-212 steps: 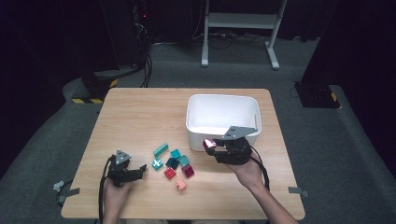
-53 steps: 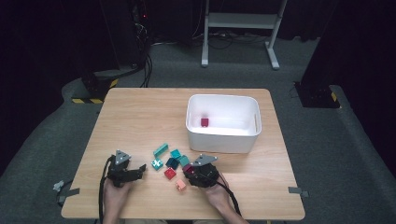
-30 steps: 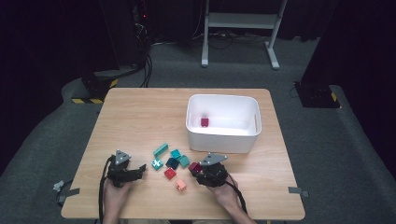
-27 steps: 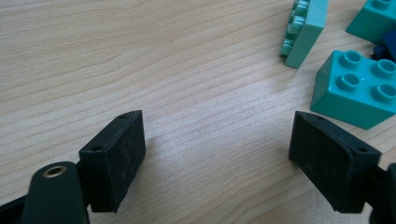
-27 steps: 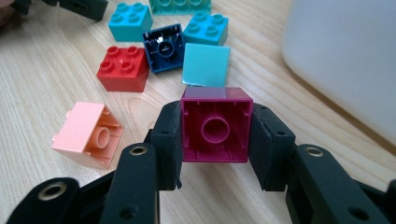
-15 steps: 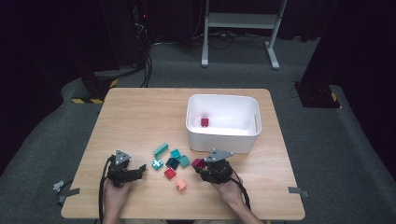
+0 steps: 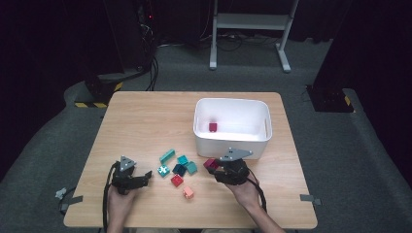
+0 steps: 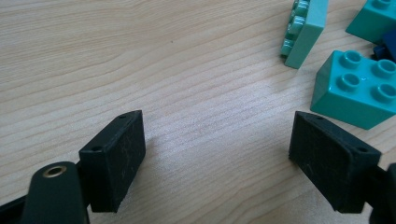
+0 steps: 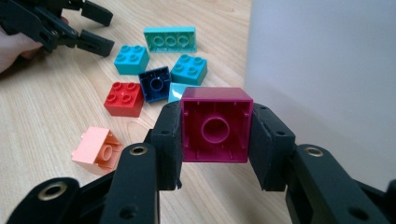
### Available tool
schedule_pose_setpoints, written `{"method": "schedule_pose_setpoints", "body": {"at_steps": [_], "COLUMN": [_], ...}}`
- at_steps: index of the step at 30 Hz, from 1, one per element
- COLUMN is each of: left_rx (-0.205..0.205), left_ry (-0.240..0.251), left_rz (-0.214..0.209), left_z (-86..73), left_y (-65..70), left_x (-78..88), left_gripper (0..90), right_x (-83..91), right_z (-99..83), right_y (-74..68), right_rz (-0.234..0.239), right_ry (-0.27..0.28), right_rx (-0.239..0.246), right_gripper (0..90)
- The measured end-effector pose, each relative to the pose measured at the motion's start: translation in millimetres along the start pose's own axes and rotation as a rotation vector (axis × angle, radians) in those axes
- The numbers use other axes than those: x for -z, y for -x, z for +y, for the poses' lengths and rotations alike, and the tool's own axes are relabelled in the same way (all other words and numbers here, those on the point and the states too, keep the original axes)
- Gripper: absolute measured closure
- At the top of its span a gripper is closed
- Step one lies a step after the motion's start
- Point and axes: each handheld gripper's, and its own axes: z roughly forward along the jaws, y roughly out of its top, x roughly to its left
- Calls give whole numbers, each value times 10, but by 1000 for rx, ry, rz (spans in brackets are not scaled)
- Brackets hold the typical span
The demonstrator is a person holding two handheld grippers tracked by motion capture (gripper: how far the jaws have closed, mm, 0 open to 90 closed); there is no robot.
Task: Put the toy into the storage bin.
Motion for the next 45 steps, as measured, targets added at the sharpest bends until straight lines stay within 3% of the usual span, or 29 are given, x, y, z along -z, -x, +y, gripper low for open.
{"method": "schedule_pose_setpoints", "body": {"at_steps": [26,45], "left_rx": [0,0], "left_ry": [1,0], "left_rz": [0,0], "left_z": [0,0], "left_y": [1,1], "left_x": [0,0], "left_gripper": [187,187], "right_x": [507,706], "right_z": [391,602], "right_y": [284,479], "right_rz": [36,-19], "right_ry": [70,106], "right_rx": [-19,-16], "right_gripper": [592,592]}}
